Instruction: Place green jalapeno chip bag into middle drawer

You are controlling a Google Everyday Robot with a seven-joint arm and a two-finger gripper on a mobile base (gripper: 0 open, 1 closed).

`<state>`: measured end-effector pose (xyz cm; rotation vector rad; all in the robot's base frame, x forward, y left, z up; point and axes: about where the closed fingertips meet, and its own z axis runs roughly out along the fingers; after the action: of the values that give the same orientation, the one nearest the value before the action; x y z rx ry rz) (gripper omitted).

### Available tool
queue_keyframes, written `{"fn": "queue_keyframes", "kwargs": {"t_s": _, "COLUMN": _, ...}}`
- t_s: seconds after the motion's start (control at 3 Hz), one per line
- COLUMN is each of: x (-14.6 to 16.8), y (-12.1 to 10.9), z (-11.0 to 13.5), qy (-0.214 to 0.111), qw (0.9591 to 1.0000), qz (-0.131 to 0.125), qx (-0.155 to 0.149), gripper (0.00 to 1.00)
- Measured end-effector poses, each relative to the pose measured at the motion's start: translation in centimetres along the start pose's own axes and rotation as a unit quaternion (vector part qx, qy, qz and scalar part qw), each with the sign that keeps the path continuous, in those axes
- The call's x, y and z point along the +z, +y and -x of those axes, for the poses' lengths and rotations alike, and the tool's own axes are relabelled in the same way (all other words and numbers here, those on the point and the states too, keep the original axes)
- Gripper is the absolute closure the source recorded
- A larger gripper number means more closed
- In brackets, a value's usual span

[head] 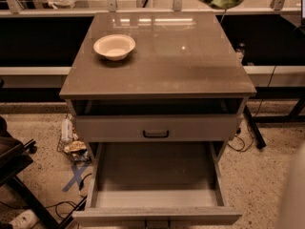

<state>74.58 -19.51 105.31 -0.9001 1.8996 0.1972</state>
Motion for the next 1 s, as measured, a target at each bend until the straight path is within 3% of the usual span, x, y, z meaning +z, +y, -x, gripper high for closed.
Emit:
{"fn": "queue_keyframes", "kwargs": {"t_s": 0.33, "x": -9.9, "y": 0.9, "z": 2.5, "qy": -0.051, "qw": 0.9966, "qz": -0.060, "qx": 0.025, "gripper": 1.00}}
{"fn": "queue_keyframes", "kwargs": {"t_s": 0.67, "x": -13.3, "y": 4.9, "z": 0.0, "qy": -0.056, "qw": 0.9958, "qz": -0.045, "qx": 0.057, "gripper": 1.00}}
{"fn": "queue_keyframes", "kwargs": {"t_s": 1.0, "x": -15.1, "y": 9.7, "z": -6.5, "qy": -0.020, "qw": 0.9931, "qz": -0.011, "qx": 0.115, "gripper": 1.00}}
